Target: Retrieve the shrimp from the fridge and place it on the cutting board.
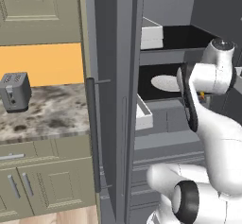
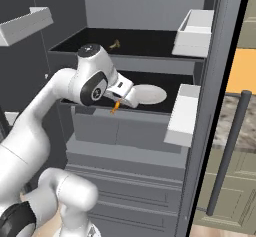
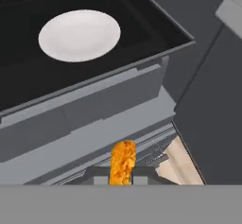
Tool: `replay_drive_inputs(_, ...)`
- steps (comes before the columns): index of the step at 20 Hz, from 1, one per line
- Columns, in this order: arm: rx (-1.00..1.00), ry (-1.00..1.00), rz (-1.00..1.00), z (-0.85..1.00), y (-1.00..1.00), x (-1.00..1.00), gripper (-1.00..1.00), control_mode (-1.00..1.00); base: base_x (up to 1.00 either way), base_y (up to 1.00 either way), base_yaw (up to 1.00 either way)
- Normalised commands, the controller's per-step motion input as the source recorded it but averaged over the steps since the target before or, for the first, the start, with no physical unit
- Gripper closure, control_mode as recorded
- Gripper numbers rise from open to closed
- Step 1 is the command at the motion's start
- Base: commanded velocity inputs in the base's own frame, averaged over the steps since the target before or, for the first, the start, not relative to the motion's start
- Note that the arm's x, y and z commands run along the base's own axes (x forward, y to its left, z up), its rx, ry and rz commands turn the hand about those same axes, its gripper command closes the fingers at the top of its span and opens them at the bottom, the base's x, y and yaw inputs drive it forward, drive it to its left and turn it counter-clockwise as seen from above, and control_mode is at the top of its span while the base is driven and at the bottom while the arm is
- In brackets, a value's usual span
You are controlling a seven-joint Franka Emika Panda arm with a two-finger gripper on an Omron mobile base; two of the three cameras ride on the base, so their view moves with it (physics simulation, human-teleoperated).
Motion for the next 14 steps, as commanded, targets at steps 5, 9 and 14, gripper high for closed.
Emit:
replay_drive_inputs(5, 0.16, 0.19, 0.15, 0.91, -0.15, -0.84, 1.00, -1.00, 0.00, 0.00, 0.00)
replay_drive_inputs(9, -0.02, -0.26, 0.07, 0.57, 0.20, -0.63, 1.00, -1.00, 0.00, 0.00, 0.00)
replay_drive_inputs(14, 0.00, 0.06, 0.00, -0.17, 0.00, -0.34, 1.00, -1.00, 0.00, 0.00, 0.00)
